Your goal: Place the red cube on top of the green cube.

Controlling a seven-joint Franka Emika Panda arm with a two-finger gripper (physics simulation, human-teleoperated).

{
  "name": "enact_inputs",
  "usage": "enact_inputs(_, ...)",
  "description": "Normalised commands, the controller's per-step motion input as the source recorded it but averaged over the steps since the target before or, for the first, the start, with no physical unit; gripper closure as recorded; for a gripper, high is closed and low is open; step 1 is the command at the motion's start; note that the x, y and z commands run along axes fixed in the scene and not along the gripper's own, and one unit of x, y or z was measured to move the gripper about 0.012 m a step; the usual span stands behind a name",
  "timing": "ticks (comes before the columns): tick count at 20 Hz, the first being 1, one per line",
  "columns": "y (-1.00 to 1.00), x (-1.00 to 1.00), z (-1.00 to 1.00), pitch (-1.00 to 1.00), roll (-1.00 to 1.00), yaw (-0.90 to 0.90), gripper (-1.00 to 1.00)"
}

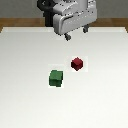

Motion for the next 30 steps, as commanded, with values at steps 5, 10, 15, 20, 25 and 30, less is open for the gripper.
enact_inputs(5, 0.00, 0.20, 0.00, 0.00, 0.00, 0.00, -1.00)
enact_inputs(10, 0.00, 0.00, -0.40, 0.00, 0.00, 0.00, -1.00)
enact_inputs(15, 0.00, 0.00, -1.00, 0.00, 0.00, 0.00, -1.00)
enact_inputs(20, 0.00, 0.20, -0.20, 0.00, 0.00, 0.00, -1.00)
enact_inputs(25, 0.20, 0.20, 0.00, 0.00, 0.00, 0.00, -1.00)
enact_inputs(30, 0.00, 0.00, -0.40, 0.00, 0.00, 0.00, -1.00)
